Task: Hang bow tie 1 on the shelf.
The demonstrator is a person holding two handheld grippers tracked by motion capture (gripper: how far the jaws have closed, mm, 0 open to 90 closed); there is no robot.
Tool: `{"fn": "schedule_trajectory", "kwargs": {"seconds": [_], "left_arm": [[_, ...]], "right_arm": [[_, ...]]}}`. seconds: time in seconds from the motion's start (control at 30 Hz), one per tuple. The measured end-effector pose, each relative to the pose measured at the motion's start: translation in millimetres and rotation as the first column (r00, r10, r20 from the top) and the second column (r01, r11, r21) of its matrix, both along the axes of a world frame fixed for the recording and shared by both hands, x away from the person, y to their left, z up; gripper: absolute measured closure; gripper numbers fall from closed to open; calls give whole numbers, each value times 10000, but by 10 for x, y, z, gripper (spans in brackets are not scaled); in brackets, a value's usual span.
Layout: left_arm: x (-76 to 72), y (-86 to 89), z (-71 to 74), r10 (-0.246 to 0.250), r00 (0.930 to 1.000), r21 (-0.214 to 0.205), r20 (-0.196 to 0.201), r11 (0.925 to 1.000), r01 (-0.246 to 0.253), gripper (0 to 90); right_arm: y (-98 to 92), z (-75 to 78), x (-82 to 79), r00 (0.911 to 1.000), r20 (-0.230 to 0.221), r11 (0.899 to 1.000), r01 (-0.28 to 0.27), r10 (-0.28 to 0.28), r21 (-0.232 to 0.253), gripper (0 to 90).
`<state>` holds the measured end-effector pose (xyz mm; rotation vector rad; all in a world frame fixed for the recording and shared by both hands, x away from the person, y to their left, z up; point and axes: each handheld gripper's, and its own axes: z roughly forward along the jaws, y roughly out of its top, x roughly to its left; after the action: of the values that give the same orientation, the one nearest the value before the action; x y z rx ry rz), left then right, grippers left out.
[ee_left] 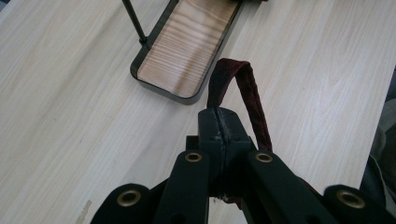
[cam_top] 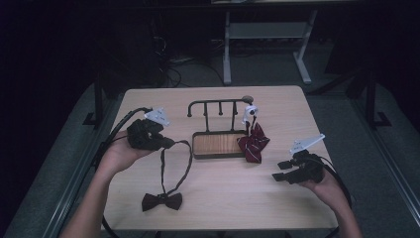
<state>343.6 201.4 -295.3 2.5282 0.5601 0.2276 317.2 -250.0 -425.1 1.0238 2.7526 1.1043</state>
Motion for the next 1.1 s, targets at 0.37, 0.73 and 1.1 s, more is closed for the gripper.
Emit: {"fn": "schedule_trajectory", "kwargs": {"seconds": [0.37,0.73,1.1], "left_arm": [[34,-47,110,-103,9999,55,79,9999,103,899],[144,-102,163,-136,9999,-19,36,9999,137,900],[274,-76,206,4,10000,-256,-57,9997,-5,900]], "right_arm": [[-11,-1,5,10000,-21,10000,7,-7,71,438],[-44,-19,29,10000,-14,9999,17,-16,154,439],[-69,-32,61,10000,-79,9999,10,-8,168,439]]}}
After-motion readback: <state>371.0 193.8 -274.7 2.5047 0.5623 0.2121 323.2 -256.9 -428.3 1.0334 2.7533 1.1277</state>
